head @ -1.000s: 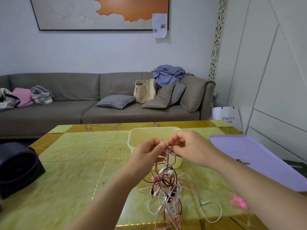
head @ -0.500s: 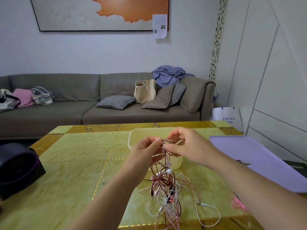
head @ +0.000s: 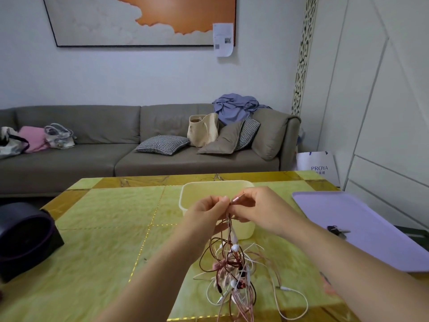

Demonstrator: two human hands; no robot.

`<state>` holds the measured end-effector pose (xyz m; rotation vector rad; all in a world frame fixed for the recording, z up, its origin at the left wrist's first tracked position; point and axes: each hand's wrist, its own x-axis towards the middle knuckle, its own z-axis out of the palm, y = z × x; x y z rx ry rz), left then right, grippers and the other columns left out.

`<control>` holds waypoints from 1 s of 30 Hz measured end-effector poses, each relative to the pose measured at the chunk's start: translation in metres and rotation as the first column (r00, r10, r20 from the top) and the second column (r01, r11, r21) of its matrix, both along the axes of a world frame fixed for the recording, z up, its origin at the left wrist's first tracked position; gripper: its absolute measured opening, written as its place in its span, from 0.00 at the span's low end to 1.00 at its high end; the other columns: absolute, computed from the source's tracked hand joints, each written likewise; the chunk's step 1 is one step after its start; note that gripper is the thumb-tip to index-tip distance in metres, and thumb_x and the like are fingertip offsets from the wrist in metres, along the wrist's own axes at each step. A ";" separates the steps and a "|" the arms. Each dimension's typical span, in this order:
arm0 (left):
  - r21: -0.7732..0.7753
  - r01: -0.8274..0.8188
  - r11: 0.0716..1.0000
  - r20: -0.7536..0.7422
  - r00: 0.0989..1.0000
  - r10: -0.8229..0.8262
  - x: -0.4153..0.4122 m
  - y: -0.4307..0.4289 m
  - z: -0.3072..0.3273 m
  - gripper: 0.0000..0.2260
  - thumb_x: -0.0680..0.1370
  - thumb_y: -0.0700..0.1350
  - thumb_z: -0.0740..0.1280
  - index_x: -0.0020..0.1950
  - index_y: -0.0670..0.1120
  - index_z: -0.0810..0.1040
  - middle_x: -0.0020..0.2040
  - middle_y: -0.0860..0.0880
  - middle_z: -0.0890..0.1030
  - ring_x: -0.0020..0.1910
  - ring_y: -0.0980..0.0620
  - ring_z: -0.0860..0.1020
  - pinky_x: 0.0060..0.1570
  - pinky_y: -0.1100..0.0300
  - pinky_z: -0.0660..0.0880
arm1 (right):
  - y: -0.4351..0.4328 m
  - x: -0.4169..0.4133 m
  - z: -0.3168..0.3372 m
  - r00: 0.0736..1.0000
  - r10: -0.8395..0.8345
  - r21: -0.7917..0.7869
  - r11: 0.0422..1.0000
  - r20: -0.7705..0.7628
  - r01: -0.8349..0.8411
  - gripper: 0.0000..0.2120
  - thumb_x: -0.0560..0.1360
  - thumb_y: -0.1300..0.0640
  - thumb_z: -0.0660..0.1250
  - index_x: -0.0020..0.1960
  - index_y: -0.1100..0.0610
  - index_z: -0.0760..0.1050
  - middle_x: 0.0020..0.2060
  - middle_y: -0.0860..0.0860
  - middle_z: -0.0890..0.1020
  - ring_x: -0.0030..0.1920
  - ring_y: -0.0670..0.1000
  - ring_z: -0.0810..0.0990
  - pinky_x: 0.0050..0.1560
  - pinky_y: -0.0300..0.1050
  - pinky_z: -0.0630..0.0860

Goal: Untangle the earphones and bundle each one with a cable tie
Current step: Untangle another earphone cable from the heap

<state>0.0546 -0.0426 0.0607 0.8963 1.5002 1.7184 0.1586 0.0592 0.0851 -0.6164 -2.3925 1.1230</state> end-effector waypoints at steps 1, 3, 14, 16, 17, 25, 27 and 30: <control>-0.016 -0.025 1.000 -0.040 0.999 0.024 0.000 0.001 0.000 0.09 0.80 0.46 0.61 0.44 0.43 0.76 0.37 0.49 0.80 0.38 0.56 0.79 0.44 0.61 0.78 | -0.001 -0.001 -0.001 1.000 0.022 -0.020 1.000 0.008 -0.022 0.04 0.75 0.58 0.68 0.46 0.58 0.78 0.41 0.54 0.84 0.43 0.53 0.83 0.51 0.49 0.80; -0.039 -0.069 0.997 -0.167 0.984 0.062 0.000 0.003 0.000 0.10 0.81 0.47 0.60 0.44 0.44 0.75 0.36 0.49 0.77 0.35 0.55 0.76 0.41 0.60 0.76 | -0.003 -0.003 -0.003 0.996 0.084 -0.103 0.991 0.004 -0.083 0.05 0.78 0.61 0.62 0.48 0.61 0.76 0.43 0.55 0.82 0.44 0.53 0.82 0.49 0.47 0.80; -0.073 -0.001 0.997 -0.233 0.972 -0.016 -0.025 -0.009 -0.002 0.04 0.77 0.41 0.67 0.50 0.47 0.75 0.38 0.52 0.75 0.27 0.58 0.71 0.33 0.61 0.69 | 0.013 0.005 -0.006 0.975 -0.129 -0.579 0.816 -0.182 0.000 0.08 0.79 0.62 0.59 0.41 0.56 0.70 0.23 0.47 0.63 0.22 0.45 0.61 0.31 0.40 0.68; -0.092 -0.030 0.995 -0.320 0.947 -0.001 -0.032 -0.012 -0.006 0.08 0.76 0.38 0.67 0.52 0.50 0.76 0.46 0.52 0.77 0.29 0.61 0.72 0.37 0.63 0.70 | 0.017 0.008 -0.006 0.981 -0.116 -0.569 0.822 -0.156 0.007 0.08 0.79 0.62 0.59 0.42 0.56 0.70 0.22 0.46 0.61 0.21 0.44 0.59 0.30 0.40 0.67; -0.091 -0.057 0.994 -0.356 0.934 0.021 -0.034 -0.012 -0.008 0.10 0.76 0.37 0.66 0.53 0.51 0.77 0.45 0.52 0.77 0.29 0.61 0.71 0.36 0.63 0.69 | 0.018 0.009 -0.005 0.985 -0.087 -0.571 0.821 -0.146 -0.013 0.09 0.79 0.62 0.59 0.40 0.56 0.69 0.21 0.46 0.60 0.20 0.44 0.59 0.31 0.41 0.68; 0.073 -0.263 0.962 -0.383 0.883 0.270 -0.054 -0.014 -0.001 0.19 0.74 0.31 0.57 0.49 0.53 0.78 0.31 0.50 0.71 0.29 0.53 0.64 0.33 0.58 0.63 | 0.033 0.023 -0.004 0.970 0.032 -0.386 0.920 0.241 0.066 0.12 0.76 0.65 0.57 0.34 0.58 0.65 0.20 0.51 0.66 0.22 0.50 0.71 0.35 0.44 0.77; 0.133 -0.300 0.944 -0.332 0.885 0.328 -0.060 -0.015 0.002 0.19 0.73 0.29 0.56 0.48 0.50 0.78 0.38 0.48 0.74 0.30 0.55 0.66 0.34 0.58 0.65 | 0.036 0.028 -0.010 0.921 0.097 -0.374 0.926 0.378 0.056 0.08 0.76 0.66 0.57 0.38 0.60 0.68 0.23 0.53 0.75 0.26 0.52 0.77 0.40 0.47 0.78; 0.183 -0.281 0.942 -0.323 0.888 0.328 -0.059 -0.015 0.006 0.17 0.72 0.30 0.56 0.47 0.48 0.77 0.44 0.52 0.77 0.29 0.59 0.67 0.33 0.62 0.66 | 0.031 0.029 -0.013 0.829 0.260 -0.411 0.911 0.495 -0.040 0.04 0.78 0.63 0.60 0.45 0.61 0.73 0.37 0.54 0.81 0.37 0.51 0.82 0.45 0.48 0.80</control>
